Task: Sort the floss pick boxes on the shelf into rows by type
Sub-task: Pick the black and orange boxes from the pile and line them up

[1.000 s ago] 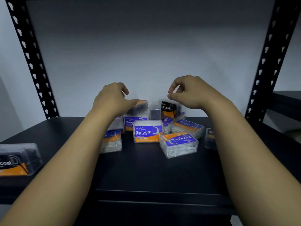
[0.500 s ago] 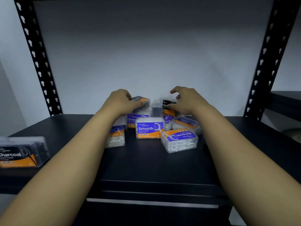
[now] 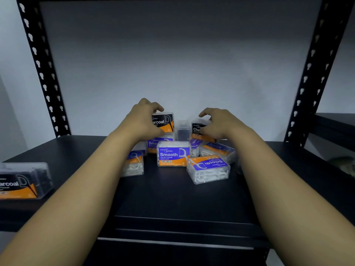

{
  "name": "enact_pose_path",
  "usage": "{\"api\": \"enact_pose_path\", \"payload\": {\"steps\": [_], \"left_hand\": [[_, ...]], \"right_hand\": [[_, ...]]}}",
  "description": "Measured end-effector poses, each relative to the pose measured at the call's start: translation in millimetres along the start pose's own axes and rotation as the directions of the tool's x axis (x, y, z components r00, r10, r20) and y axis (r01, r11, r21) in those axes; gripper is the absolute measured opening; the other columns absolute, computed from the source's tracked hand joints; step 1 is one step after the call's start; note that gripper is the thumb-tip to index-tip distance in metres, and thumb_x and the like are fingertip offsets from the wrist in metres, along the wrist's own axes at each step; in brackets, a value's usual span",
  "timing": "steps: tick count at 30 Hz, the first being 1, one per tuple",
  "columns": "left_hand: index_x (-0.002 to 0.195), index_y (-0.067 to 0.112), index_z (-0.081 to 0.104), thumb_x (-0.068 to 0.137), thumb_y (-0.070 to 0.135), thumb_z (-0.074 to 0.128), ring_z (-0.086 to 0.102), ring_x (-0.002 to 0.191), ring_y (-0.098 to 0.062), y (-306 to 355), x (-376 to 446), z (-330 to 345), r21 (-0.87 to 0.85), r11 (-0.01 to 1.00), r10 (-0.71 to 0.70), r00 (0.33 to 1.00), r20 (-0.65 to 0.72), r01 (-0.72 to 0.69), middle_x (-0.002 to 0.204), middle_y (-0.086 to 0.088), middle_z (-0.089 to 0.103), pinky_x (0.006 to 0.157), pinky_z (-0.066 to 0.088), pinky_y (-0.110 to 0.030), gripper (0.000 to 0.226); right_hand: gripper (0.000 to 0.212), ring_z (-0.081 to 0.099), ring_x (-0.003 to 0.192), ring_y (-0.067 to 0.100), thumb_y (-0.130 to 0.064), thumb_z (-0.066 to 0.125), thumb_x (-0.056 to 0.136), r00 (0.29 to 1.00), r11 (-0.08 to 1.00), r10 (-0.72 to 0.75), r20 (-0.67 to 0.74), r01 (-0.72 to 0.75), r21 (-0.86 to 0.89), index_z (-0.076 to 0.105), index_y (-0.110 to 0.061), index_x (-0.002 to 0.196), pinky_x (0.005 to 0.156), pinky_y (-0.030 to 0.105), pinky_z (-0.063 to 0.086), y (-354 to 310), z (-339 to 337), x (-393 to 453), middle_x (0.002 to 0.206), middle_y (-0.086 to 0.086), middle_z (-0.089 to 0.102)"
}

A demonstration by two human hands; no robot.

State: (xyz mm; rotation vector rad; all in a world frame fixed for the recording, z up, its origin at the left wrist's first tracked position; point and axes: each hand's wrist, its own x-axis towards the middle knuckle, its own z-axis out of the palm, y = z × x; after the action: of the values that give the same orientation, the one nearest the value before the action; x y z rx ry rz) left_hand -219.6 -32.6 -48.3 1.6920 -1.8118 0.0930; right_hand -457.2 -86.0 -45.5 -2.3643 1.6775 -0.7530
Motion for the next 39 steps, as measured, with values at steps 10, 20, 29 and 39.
{"api": "enact_pose_path", "payload": {"steps": [10,20,29,39], "left_hand": [[0.134,0.032,0.055,0.072,0.039,0.074,0.059,0.115,-0.024,24.1,-1.0,7.5,0.178,0.976,0.122,0.992,0.045,-0.128,0.126,0.003,0.065,0.097,0.05,-0.046,0.066],[0.111,0.028,0.065,0.072,0.032,0.079,0.062,0.093,-0.022,7.8,0.1,5.2,0.07,0.991,0.109,0.992,0.059,-0.113,0.1,0.004,0.061,0.082,0.056,-0.039,0.041],[0.109,0.021,0.067,0.076,0.027,0.084,0.066,0.096,-0.023,1.7,4.0,5.8,0.01,0.998,0.066,0.996,0.061,-0.067,0.107,-0.001,0.068,0.085,0.056,-0.038,0.038],[0.115,0.031,0.064,0.078,0.026,0.085,0.065,0.098,-0.02,-0.9,-7.8,-16.7,-0.048,0.994,0.105,0.992,0.069,-0.102,0.115,0.001,0.068,0.081,0.052,-0.03,0.043]], "right_hand": [[0.056,0.063,0.108,0.028,-0.036,0.083,0.076,0.997,0.991,-0.056,0.062,0.063,-0.119,0.057,-0.032,0.125,0.091,0.041,0.056,-8.7,12.0,5.3,0.125,0.005,0.068],[0.047,0.065,0.096,0.028,-0.023,0.084,0.078,0.988,0.984,-0.156,0.016,0.157,-0.083,0.05,-0.032,0.11,0.085,0.046,0.058,-3.3,7.9,3.9,0.114,0.003,0.069],[0.038,0.066,0.094,0.023,-0.021,0.079,0.089,0.951,0.958,-0.268,-0.153,0.28,0.062,0.055,-0.027,0.118,0.082,0.039,0.058,-4.0,-6.8,3.3,0.11,-0.002,0.07],[0.041,0.063,0.095,0.021,-0.027,0.075,0.093,0.928,0.932,-0.334,-0.164,0.351,0.087,0.052,-0.033,0.127,0.082,0.031,0.057,-16.7,-12.9,-9.7,0.111,-0.003,0.061]]}}
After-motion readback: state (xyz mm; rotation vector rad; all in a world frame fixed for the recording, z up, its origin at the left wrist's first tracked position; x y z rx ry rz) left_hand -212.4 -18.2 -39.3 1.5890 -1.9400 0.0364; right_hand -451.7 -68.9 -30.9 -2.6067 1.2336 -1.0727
